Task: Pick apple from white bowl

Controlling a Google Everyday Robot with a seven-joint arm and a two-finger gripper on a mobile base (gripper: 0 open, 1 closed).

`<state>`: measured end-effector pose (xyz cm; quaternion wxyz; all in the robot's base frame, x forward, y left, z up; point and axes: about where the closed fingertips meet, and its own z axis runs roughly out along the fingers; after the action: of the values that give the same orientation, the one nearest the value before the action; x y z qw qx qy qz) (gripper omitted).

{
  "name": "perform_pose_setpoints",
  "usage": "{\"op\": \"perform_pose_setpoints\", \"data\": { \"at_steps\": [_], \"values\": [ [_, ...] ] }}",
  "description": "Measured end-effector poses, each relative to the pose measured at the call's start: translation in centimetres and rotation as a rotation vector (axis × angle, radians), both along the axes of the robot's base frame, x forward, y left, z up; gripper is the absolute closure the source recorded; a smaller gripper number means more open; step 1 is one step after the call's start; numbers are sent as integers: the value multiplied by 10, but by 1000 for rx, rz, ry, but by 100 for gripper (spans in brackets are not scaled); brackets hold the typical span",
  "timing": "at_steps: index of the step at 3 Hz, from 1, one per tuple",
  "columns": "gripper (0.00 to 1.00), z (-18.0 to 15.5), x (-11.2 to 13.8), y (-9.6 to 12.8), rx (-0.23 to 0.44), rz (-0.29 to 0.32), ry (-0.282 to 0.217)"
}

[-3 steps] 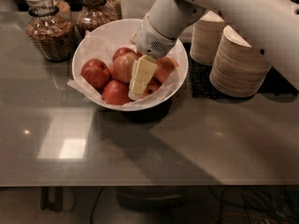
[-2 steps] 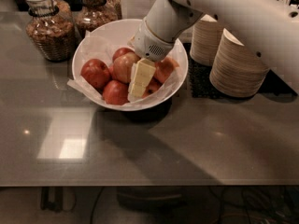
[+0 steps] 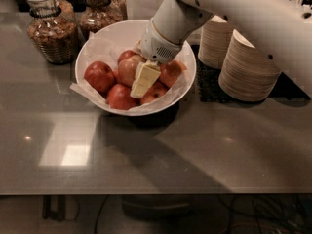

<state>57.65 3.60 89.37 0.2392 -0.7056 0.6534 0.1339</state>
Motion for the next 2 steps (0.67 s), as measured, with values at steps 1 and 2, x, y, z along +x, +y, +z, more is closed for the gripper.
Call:
{"op": "perform_pose_setpoints", "data": {
  "at_steps": [1,2],
  "values": [
    [64,0,0,0,0,0,0],
    [88,0,0,0,0,0,0]
  ]
}}
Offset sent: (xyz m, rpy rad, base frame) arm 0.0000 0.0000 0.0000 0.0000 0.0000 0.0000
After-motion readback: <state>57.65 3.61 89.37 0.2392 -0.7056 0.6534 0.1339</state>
